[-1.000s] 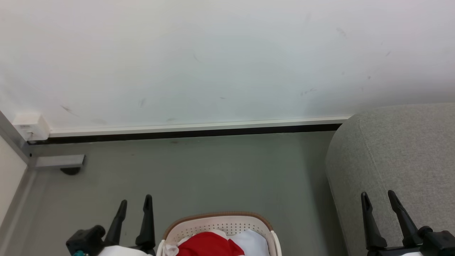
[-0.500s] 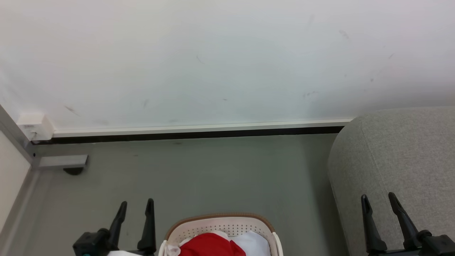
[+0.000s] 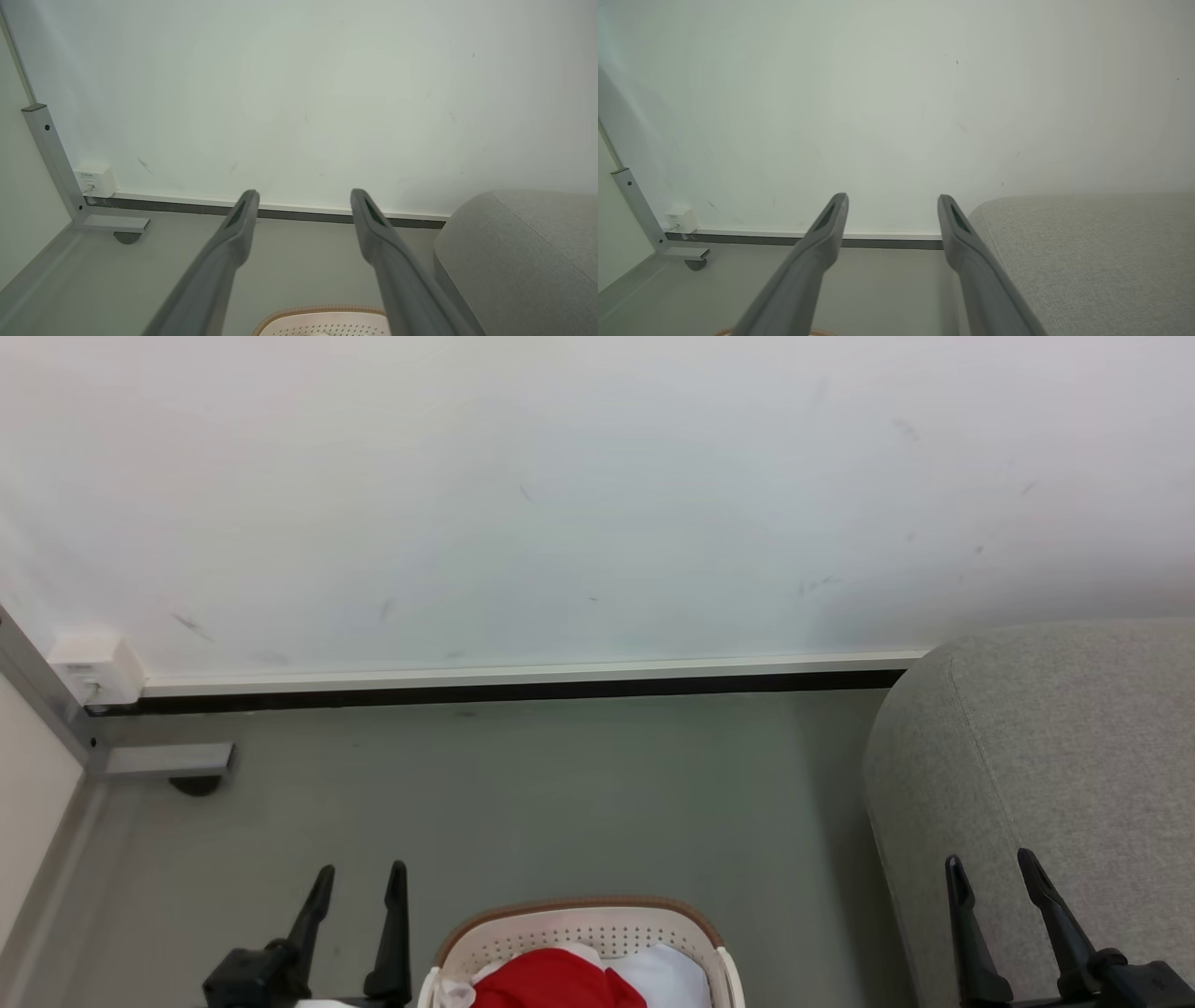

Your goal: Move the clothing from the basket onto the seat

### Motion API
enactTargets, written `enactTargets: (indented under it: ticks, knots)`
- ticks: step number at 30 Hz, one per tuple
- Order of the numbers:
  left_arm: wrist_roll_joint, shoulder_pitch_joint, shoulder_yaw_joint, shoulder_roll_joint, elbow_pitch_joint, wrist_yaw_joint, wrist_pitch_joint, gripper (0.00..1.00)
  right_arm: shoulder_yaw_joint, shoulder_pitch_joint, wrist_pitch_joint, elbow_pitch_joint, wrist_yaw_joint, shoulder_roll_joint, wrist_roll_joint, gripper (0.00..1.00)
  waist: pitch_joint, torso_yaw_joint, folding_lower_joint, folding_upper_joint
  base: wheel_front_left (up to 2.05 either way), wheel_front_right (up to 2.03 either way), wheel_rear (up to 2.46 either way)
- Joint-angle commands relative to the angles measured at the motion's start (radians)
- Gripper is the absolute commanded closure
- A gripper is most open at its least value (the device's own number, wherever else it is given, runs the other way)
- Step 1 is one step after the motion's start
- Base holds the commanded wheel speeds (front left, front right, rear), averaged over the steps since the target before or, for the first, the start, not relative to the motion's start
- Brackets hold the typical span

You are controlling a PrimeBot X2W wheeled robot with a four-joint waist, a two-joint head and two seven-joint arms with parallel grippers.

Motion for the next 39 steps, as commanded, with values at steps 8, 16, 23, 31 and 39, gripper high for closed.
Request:
enactTargets:
  ticks: [8,16,23,31,39]
  knots:
    - [-0.011,0.013,0.009,0.008,0.016,-0.003,-0.002,0.0,-0.011,0.016,0.0,0.008,-0.002,0.004,0.024,0.0,-0.002,0.0,0.0,-0.0001,0.0,0.0,0.0]
    - [-0.023,0.004,0.008,0.008,0.022,-0.007,-0.002,0.0,-0.009,0.01,0.0,0.013,-0.002,0.005,0.032,0.0,0.001,0.0,0.0,-0.0001,0.0,0.0,0.0]
    - [-0.019,0.001,0.002,0.007,0.023,-0.008,-0.002,0.0,0.001,-0.008,0.0,0.005,-0.002,0.005,0.03,0.0,0.017,-0.017,0.0,-0.0001,0.0,0.0,0.0]
    - [0.019,-0.05,-0.07,0.007,0.124,-0.04,-0.002,0.0,0.019,-0.061,0.0,-0.034,-0.002,0.006,0.032,0.0,0.108,-0.077,0.0,-0.0001,0.0,0.0,0.0]
    - [0.081,-0.194,-0.177,0.012,0.364,-0.068,-0.001,0.0,0.042,-0.144,0.0,-0.098,-0.002,0.005,0.04,0.0,0.259,-0.159,0.0,-0.0001,0.0,0.0,0.0]
